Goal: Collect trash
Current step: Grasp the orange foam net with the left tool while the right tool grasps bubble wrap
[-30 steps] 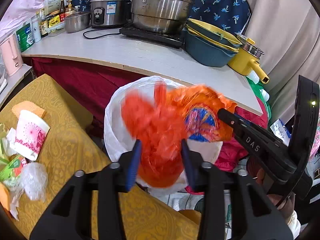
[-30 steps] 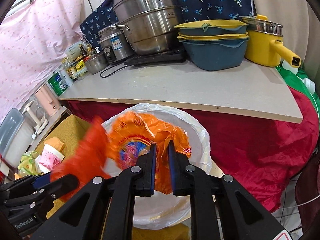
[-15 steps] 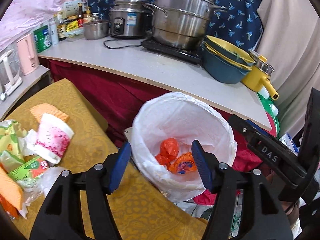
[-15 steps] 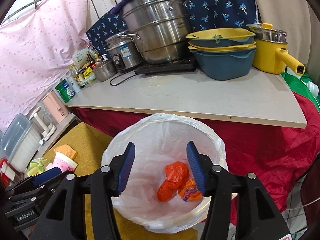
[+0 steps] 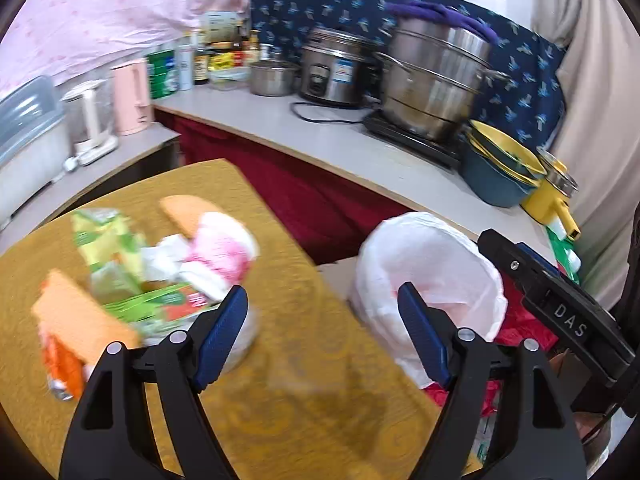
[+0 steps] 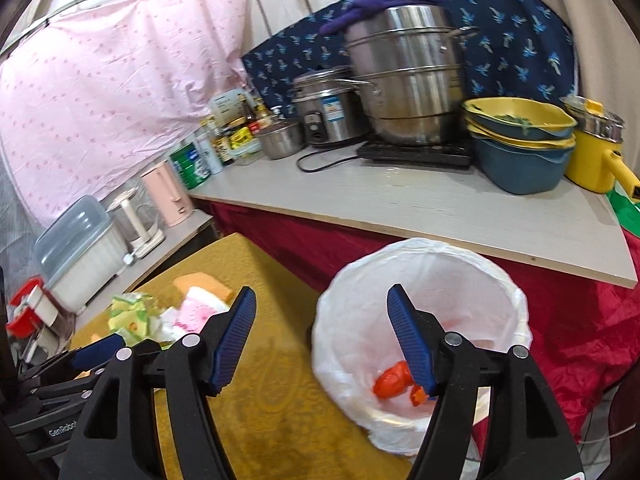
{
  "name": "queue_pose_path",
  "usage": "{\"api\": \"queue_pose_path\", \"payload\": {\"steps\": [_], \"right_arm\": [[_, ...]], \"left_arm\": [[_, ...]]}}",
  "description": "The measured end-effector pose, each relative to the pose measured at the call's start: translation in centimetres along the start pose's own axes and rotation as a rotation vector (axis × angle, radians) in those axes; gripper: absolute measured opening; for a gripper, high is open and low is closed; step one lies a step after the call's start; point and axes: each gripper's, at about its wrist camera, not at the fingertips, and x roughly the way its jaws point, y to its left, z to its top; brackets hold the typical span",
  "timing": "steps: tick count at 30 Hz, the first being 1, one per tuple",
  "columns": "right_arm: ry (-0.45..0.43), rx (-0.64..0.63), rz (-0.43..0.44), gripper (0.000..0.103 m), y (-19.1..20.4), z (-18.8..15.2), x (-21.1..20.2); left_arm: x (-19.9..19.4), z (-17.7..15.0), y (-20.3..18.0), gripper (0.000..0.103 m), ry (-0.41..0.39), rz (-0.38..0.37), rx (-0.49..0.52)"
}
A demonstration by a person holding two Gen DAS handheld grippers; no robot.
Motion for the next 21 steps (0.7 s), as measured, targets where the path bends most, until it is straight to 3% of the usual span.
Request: {"api": "queue_pose_path", "payload": {"steps": [3, 13, 21], "right_arm": [[0.008, -0.034, 0.033, 0.066, 2.6, -0.3, -0.2], [0.073, -0.127, 0.104, 0.068, 9.4, -2.9, 0.5], [0.169, -0.153, 0.114, 0.070, 13.1, -6.6, 3.8]], "left_arm": [[-1.5, -0.5, 2.6, 0.082, -0.011, 0.031, -0.046], [-5.7, -3.5, 10.7, 0.082, -0.016, 0.140, -0.183], [-6.9, -6.5, 15.6, 0.082, 0.014, 0.217, -0.253]]}}
